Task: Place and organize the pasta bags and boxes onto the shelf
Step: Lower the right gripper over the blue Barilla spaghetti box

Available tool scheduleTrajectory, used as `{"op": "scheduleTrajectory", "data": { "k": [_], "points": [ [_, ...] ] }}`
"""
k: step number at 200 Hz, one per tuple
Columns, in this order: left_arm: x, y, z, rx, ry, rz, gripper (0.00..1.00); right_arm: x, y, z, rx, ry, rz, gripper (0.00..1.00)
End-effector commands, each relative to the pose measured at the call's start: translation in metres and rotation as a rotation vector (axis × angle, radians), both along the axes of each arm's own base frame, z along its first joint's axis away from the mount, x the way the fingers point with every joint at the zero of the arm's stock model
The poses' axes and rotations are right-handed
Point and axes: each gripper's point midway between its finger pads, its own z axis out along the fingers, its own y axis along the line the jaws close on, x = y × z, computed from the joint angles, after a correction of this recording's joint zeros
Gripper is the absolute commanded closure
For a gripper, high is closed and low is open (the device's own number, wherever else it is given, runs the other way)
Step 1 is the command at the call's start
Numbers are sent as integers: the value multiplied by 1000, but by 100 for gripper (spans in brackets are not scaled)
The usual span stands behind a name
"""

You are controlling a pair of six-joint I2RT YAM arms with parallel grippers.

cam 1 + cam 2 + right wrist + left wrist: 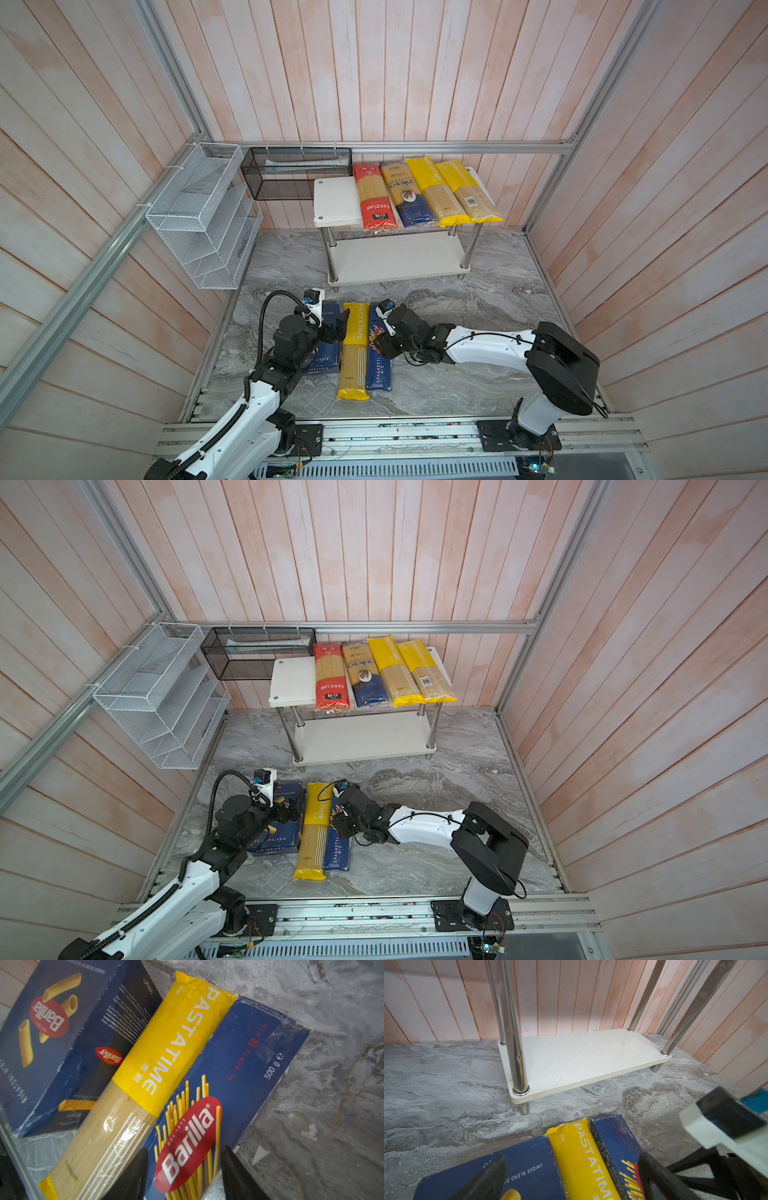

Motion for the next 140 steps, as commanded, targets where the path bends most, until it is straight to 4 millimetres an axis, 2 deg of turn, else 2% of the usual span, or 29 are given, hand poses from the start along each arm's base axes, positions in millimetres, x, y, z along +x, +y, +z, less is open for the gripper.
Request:
{"op": "scheduleTrajectory", "data": {
  "k": [1, 13, 41, 75, 110, 140],
  "points": [
    [0, 3, -2, -2, 6, 14, 0, 9, 7, 1, -27, 16, -61, 38],
    [0, 3, -3, -2, 6, 13, 0, 7, 8, -3, -33, 33, -63, 33],
    [0, 2, -3, -1, 6, 10, 0, -1, 9, -13, -33, 60, -59, 29],
    [0, 2, -3, -1, 6, 12, 1, -3, 5, -21, -81, 75, -70, 28],
    [-1, 4, -1, -4, -1, 19, 0, -3, -8, -31, -170, 79, -97, 28],
    [-1, 4, -1, -6, -3, 18, 0, -5, -15, -30, -232, 60, -109, 28]
  ]
}}
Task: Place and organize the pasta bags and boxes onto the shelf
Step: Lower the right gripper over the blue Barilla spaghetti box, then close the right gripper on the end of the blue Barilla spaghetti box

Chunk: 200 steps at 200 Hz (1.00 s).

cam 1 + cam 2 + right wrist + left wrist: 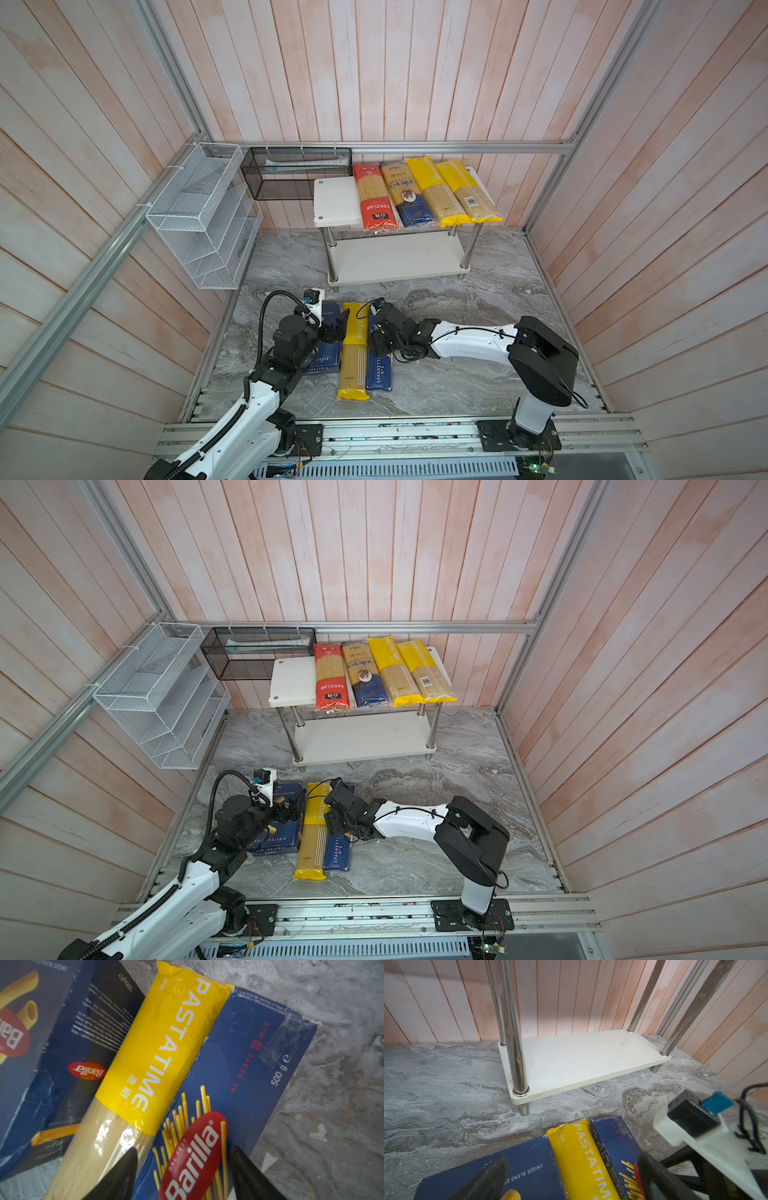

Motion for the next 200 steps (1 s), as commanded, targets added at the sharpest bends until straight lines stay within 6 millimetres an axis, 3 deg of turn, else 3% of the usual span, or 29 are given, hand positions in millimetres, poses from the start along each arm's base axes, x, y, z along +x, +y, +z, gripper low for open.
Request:
{"op": "scheduleTrajectory", "data": {
  "k": [1, 42, 82, 109, 172, 200],
  "points": [
    [-1, 4, -3, -3, 4, 19, 0, -8, -21, -20, -144, 30, -29, 28],
    [-2, 3, -3, -3, 0, 11, 0, -12, -30, -30, -203, 57, -44, 28],
    [-3, 3, -2, -5, -4, 9, 0, -24, -7, -25, -73, 117, -4, 28],
    [-3, 3, -1, -6, -6, 9, 0, -31, -4, -31, -59, 152, -19, 28],
    [-3, 2, -1, -6, -7, 7, 1, -36, -16, -50, -157, 173, -31, 27],
    [-3, 2, -2, -4, -4, 7, 0, -28, -36, -51, -228, 137, -54, 27]
  ]
}}
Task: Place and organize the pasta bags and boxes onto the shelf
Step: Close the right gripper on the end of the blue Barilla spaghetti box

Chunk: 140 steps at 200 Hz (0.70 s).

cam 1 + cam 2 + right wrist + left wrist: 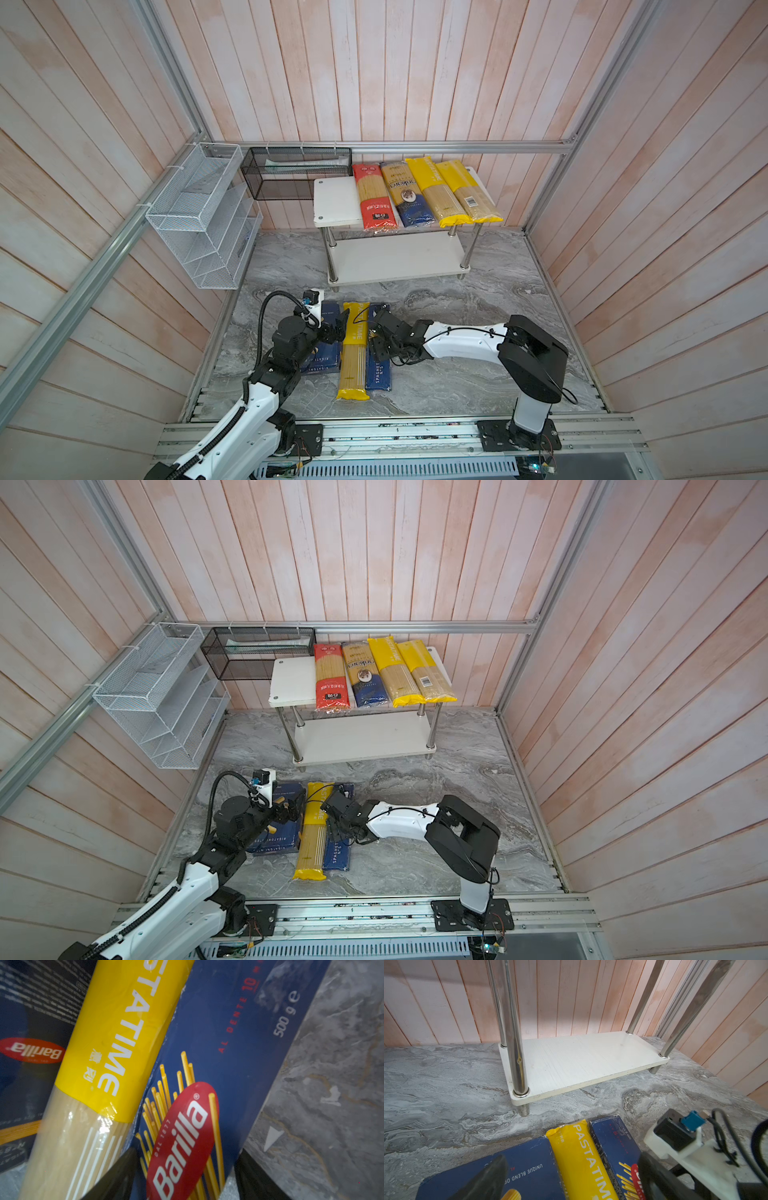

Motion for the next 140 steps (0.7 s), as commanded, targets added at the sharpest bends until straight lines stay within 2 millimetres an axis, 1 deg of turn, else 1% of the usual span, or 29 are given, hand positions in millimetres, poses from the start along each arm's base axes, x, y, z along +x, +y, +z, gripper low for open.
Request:
{"op": "scheduleTrajectory", "data": {
  "k": [1, 27, 83, 93, 120, 140],
  "points": [
    [-1, 2, -4, -1, 4, 8, 1, -13, -30, -27, -158, 46, 18, 27],
    [-1, 2, -3, -2, 4, 6, 0, -4, -54, -23, -177, 35, -14, 27],
    [-1, 2, -3, -1, 4, 7, 0, 3, -90, -17, -120, 50, -80, 28],
    [-1, 2, -3, -1, 4, 7, 0, 6, -90, -10, -113, 27, -63, 28],
    [-1, 1, -3, -1, 5, 6, 1, 7, -73, 19, -23, -47, 55, 28],
    [-1, 2, -3, -1, 5, 7, 0, 9, -70, 29, -15, -82, 100, 27]
  ]
}}
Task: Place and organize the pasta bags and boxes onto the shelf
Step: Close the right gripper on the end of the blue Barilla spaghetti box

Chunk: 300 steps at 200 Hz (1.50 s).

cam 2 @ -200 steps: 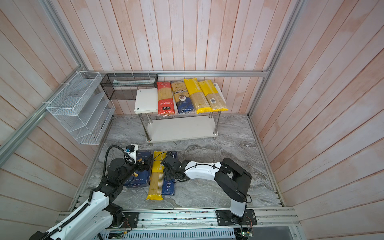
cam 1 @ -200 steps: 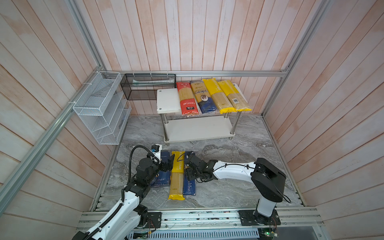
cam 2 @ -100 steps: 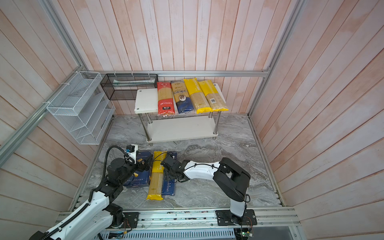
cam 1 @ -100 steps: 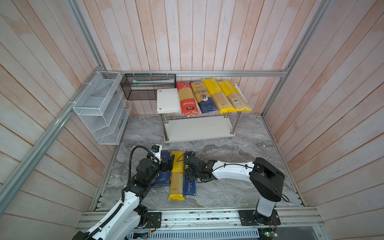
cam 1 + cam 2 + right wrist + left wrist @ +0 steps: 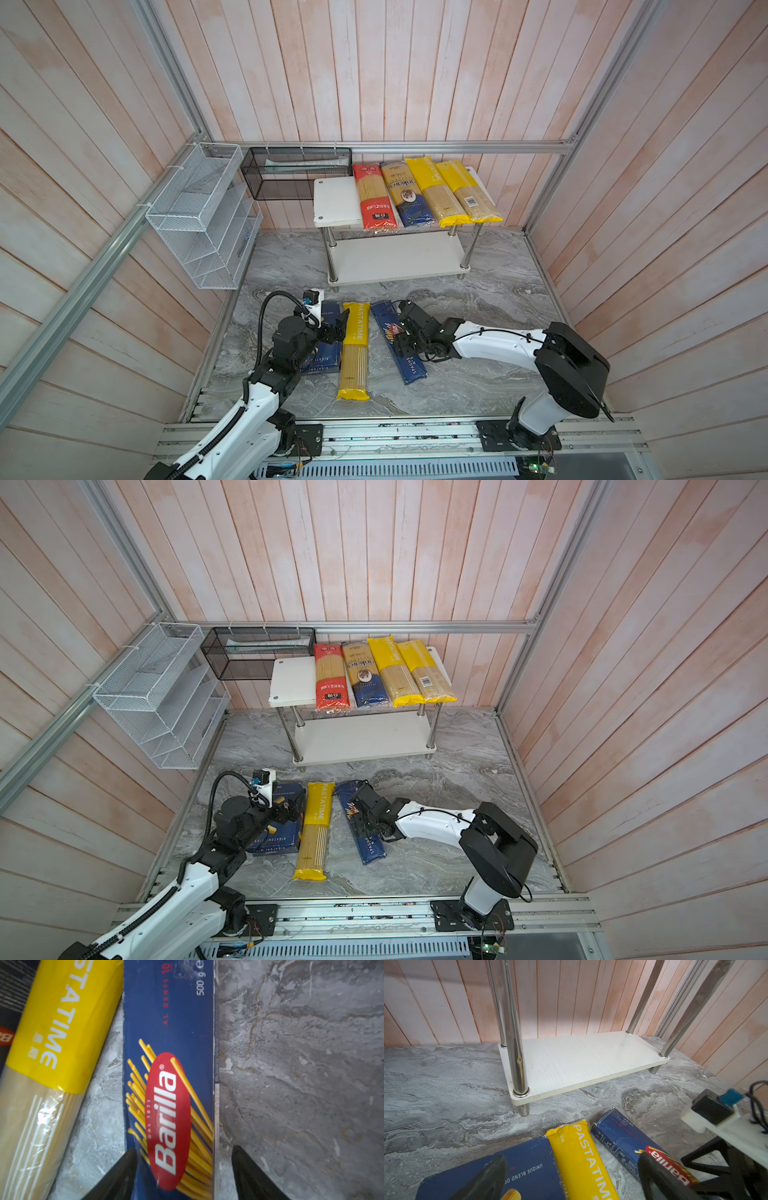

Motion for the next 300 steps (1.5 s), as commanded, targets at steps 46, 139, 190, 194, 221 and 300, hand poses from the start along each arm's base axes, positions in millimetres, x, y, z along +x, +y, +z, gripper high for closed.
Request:
{"op": "scheduleTrajectory", "data": {
  "k": [46, 139, 190, 194, 221, 300],
  "points": [
    [-1, 2, -4, -2, 5, 9, 1, -7, 10, 3, -48, -24, 171, 21],
    [0, 2, -4, 0, 7, 7, 0, -12, 19, -20, -75, 16, 172, 4],
    [0, 2, -3, -2, 6, 8, 0, -13, 5, -36, -200, 4, 143, 5],
    [0, 2, -4, -2, 7, 8, 0, -14, 4, -37, -200, 7, 142, 5],
    [0, 2, -4, 0, 9, 7, 0, -18, 4, -39, -167, 20, 134, 10],
    [-1, 2, -4, -1, 5, 7, 0, -17, 5, -40, -143, 21, 94, 26]
  ]
}}
